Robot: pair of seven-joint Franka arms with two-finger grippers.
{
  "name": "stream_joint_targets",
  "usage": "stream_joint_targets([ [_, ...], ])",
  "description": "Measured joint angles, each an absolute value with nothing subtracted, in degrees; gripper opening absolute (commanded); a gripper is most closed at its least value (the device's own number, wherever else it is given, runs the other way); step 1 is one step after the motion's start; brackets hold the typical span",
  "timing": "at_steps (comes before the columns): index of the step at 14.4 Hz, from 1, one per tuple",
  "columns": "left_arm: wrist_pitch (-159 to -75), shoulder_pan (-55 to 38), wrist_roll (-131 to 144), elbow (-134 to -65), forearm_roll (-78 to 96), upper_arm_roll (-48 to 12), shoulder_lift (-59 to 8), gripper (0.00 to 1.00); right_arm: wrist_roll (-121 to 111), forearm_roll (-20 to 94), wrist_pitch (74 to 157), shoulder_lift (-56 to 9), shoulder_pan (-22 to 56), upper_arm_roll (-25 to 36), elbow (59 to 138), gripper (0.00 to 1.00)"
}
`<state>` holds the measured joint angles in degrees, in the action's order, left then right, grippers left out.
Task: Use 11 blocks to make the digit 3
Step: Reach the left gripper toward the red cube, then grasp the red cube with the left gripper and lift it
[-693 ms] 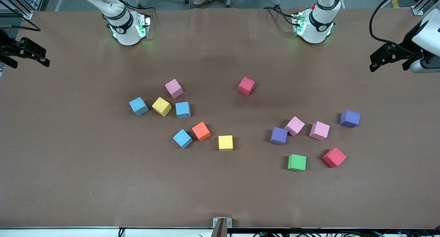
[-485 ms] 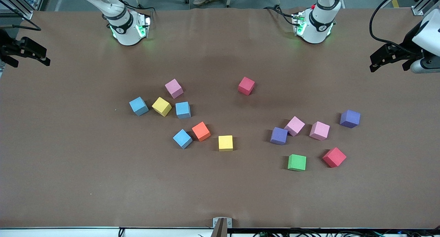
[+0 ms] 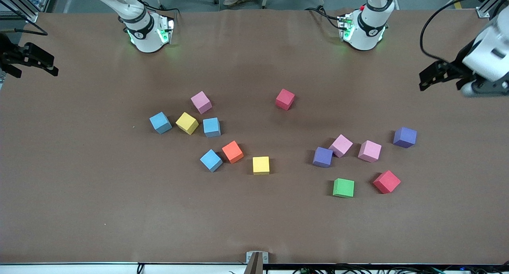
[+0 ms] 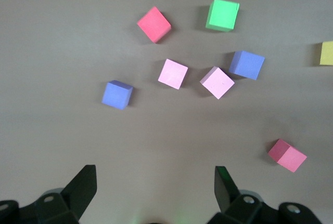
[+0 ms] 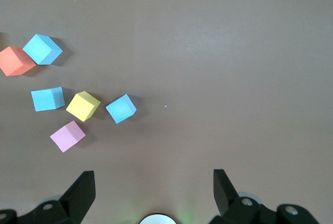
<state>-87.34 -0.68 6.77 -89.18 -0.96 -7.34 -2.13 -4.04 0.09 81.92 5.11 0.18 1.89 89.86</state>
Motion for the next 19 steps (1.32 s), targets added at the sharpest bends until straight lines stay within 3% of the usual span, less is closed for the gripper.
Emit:
stream_joint_targets([
  [6,-92.8,-6.3,14.8,-91.4,-0.9,-9.7,-13.0,1.00,-4.0,1.6,81.8,5.1,0.2,1.9,89.9,1.00],
  [19,-117.6,-19.1,69.5,-115.6,-0.9,-16.9,-14.6,1.00,-4.0,0.9,81.8,5.1,0.1,1.8,89.9,1.00],
])
